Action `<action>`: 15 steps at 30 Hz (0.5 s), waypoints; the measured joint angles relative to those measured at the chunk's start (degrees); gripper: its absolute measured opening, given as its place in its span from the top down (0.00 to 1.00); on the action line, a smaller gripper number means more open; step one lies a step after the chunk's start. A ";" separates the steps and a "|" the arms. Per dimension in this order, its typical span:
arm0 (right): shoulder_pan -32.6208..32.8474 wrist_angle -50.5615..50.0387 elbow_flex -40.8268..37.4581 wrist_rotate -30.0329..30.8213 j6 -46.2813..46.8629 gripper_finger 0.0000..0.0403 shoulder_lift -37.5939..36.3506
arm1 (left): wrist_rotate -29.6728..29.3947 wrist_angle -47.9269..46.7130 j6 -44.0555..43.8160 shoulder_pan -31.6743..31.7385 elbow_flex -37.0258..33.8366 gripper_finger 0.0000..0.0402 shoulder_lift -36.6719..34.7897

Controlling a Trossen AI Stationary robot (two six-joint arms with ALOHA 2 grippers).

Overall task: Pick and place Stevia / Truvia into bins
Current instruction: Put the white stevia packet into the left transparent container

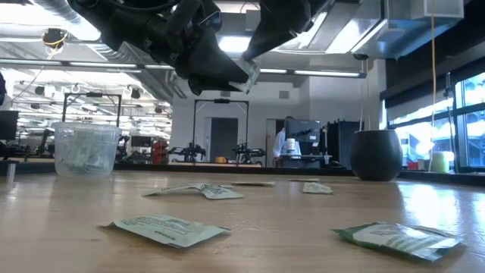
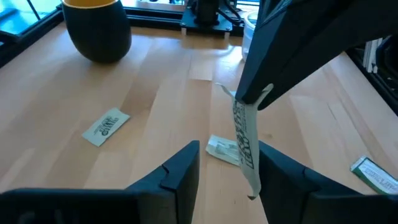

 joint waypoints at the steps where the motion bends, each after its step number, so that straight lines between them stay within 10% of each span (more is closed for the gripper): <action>1: 0.00 0.16 0.00 -0.01 -0.38 1.00 0.00 | 0.00 -0.02 0.02 0.00 0.00 0.66 0.00; 15: 0.00 0.14 0.00 -0.05 -0.48 0.98 0.00 | 1.42 -0.02 2.47 0.00 0.02 0.97 0.00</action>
